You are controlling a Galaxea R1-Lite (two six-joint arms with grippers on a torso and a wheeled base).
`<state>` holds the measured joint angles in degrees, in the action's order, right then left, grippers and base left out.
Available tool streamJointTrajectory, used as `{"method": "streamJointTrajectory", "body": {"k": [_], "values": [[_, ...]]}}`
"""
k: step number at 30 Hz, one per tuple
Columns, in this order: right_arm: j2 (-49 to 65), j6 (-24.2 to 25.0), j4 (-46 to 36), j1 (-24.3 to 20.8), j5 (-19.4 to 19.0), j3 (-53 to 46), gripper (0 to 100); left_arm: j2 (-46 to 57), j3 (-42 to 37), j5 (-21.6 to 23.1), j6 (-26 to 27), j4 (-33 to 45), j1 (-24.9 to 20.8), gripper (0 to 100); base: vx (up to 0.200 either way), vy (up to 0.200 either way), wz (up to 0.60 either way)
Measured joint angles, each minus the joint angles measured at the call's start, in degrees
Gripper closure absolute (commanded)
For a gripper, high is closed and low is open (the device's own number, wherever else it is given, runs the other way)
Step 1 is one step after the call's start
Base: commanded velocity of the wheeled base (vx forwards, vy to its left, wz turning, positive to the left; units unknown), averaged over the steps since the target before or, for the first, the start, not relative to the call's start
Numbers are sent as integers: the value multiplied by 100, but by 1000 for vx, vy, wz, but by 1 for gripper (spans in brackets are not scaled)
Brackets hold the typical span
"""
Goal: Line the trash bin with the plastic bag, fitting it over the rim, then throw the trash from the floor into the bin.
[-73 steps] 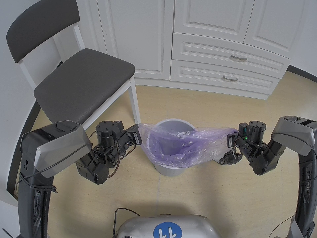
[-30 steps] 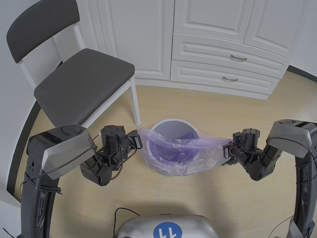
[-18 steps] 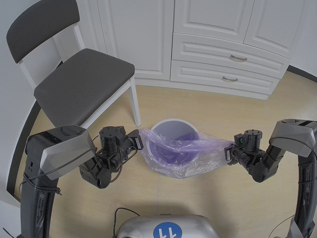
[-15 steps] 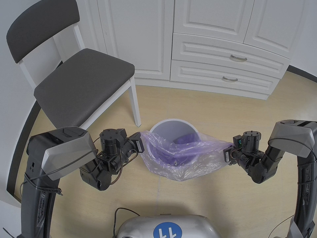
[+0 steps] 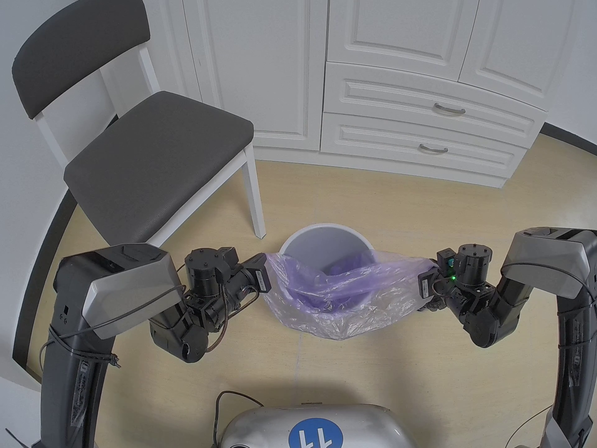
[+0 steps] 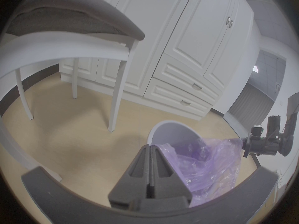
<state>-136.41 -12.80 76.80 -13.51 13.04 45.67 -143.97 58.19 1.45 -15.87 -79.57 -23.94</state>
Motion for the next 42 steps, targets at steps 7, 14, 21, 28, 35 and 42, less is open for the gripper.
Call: {"method": "streamJointTrajectory", "body": {"k": [7, 14, 21, 28, 35, 42], "values": [[116, -2, 20, 169, 0, 116, 100, 196, -9, -17, -22, -167, 11, 100, 0, 0, 0], [163, -2, -20, 255, -7, 151, 100, 318, -69, -12, -35, -128, -6, 100, 0, 0, 0], [-77, -2, -99, 244, -11, 306, 100, 150, 49, -15, -38, -101, 7, 100, 0, 0, 0], [-444, 5, -158, 246, -11, 527, 100, -230, 322, -20, -29, -90, 60, 100, 0, 0, 0], [-640, 0, -206, 266, -13, 560, 100, -350, 363, -20, -7, 105, 193, 100, 0, 0, 0], [-601, -6, -187, 205, -38, 367, 100, -2, -41, 123, 17, 318, 295, 100, 0, 0, 0]]}}
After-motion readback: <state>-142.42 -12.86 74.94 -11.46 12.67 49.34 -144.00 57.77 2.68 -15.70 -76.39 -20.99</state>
